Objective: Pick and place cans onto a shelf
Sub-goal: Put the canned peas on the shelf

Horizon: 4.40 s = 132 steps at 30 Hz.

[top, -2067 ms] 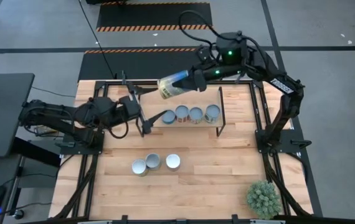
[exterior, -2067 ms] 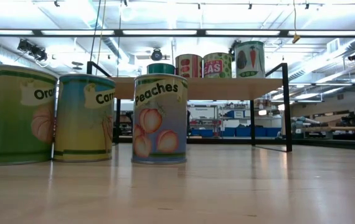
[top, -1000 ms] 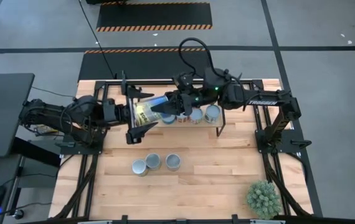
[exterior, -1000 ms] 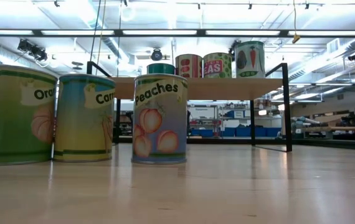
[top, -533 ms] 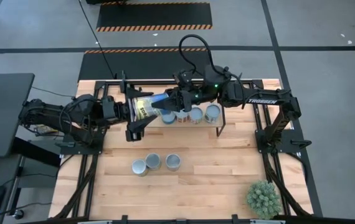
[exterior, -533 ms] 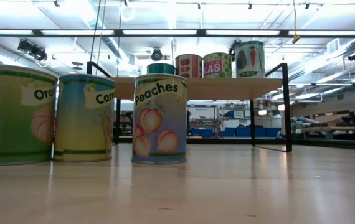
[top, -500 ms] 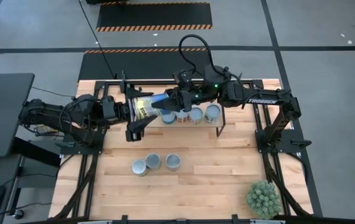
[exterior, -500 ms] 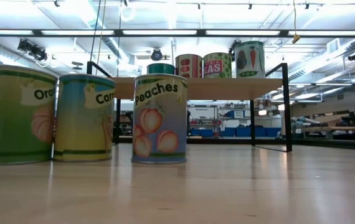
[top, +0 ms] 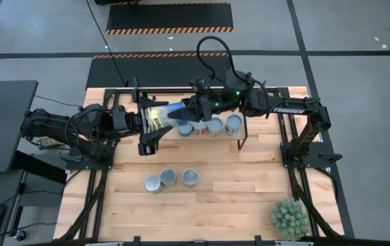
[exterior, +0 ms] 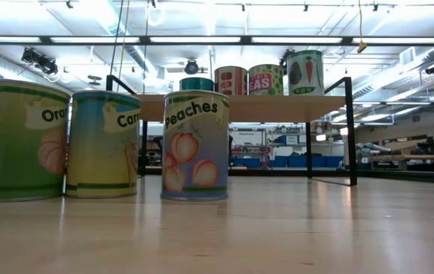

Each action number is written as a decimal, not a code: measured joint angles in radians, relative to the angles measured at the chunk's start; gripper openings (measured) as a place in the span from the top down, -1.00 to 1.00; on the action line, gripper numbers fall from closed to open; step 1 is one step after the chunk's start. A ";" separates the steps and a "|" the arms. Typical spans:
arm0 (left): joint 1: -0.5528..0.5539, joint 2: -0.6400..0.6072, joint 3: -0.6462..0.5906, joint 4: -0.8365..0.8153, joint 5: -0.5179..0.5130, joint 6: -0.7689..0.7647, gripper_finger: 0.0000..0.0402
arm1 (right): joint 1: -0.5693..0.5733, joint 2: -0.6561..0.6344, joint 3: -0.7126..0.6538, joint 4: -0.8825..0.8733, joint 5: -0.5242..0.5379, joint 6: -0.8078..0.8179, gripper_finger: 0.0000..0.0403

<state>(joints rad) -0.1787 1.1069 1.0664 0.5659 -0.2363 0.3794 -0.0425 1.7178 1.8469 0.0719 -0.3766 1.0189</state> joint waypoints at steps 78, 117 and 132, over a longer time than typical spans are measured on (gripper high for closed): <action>-0.260 0.956 0.399 -0.482 0.038 -0.655 -0.55 | 0.654 -0.170 -0.085 -1.454 0.558 0.015 -0.83; -0.249 1.065 0.447 -0.669 0.100 -0.600 -0.56 | 0.748 -0.175 -0.085 -1.384 0.611 0.062 -0.83; -0.221 1.064 0.447 -0.672 0.136 -0.688 -0.58 | 0.748 -0.175 -0.085 -1.382 0.611 0.062 -0.83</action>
<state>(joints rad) -0.3996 2.1713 1.5135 -0.1065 -0.1002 -0.3086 0.7052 1.5425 1.7615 -1.3098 0.2340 1.0813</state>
